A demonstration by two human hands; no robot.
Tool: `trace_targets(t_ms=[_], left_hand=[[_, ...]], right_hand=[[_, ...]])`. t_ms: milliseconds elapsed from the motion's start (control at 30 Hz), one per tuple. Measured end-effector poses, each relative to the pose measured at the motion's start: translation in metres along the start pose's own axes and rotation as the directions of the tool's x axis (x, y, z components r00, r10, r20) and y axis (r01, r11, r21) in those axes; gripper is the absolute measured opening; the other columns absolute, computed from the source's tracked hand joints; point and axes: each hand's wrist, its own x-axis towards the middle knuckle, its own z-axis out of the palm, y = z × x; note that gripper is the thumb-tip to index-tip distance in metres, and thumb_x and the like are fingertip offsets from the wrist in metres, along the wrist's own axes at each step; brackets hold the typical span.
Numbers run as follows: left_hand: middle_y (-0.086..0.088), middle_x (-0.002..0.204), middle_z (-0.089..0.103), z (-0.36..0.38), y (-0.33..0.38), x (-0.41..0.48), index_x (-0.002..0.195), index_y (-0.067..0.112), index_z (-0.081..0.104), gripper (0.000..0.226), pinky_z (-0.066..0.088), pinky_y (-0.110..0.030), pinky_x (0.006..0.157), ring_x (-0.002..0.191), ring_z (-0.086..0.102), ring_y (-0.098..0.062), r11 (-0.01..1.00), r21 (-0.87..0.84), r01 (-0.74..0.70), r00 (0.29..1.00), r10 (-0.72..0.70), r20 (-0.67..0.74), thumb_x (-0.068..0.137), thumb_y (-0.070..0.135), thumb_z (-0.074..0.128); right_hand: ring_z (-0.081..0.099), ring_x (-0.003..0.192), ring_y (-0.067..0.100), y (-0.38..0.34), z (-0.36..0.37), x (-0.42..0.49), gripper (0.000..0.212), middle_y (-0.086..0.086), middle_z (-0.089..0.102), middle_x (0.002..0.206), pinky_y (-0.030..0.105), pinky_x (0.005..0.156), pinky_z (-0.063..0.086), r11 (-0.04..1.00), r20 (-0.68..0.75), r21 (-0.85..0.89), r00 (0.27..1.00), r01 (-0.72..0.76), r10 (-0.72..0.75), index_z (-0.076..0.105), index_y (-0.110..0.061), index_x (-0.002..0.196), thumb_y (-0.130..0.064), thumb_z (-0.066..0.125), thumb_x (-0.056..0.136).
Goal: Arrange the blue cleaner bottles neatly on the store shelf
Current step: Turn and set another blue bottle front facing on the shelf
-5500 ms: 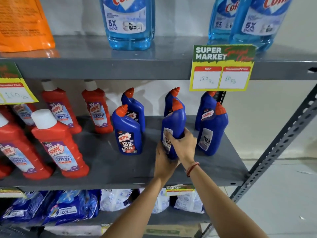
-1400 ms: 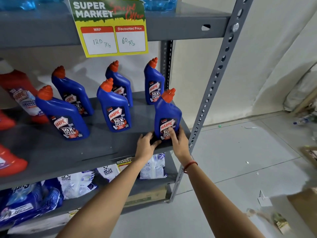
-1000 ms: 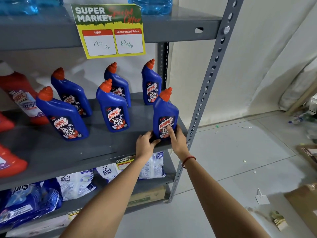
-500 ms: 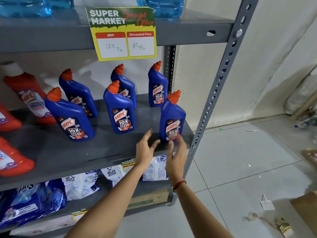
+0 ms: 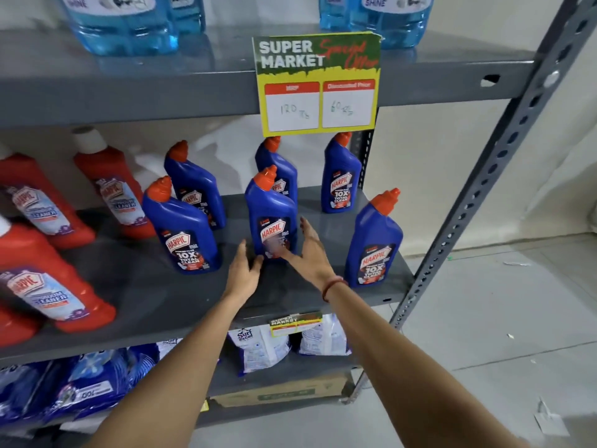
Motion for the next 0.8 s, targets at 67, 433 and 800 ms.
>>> trace_targets(t_ms=[67,433,800], left_hand=[[-0.013,0.136,0.052,-0.001,-0.001,0.003,0.134,0.009,0.036,0.049,0.039,-0.041,0.104,0.124,0.049,-0.027,0.999,-0.037,-0.023,0.998,0.025,0.05,0.09,0.02,0.055],[0.006,0.11,0.058,-0.003,-0.011,-0.039,0.119,0.008,0.054,0.041,0.038,0.006,0.071,0.088,0.053,0.02,0.978,-0.19,-0.086,0.985,0.112,0.131,0.081,0.013,0.068],[0.006,0.115,0.058,-0.003,-0.007,-0.059,0.127,0.011,0.05,0.049,0.039,0.005,0.078,0.107,0.054,-0.005,0.969,-0.227,-0.102,0.983,0.134,0.128,0.082,0.017,0.068]], right_hand=[[0.048,0.124,0.023,0.002,0.003,0.008,0.078,0.009,0.051,0.135,0.026,0.096,0.037,0.999,0.059,0.039,0.998,0.0,-0.002,0.03,-0.015,0.139,-0.025,0.075,0.076],[0.056,0.112,0.016,0.042,-0.013,-0.051,0.048,0.014,0.059,0.125,0.018,0.093,0.042,0.999,-0.024,0.021,0.999,0.038,-0.037,0.044,-0.002,0.129,-0.01,0.064,0.086],[0.057,0.101,0.008,0.036,-0.013,-0.074,0.044,-0.001,0.058,0.111,0.0,0.08,0.042,0.998,-0.054,0.044,0.998,0.04,-0.037,0.045,-0.003,0.128,-0.006,0.061,0.087]])
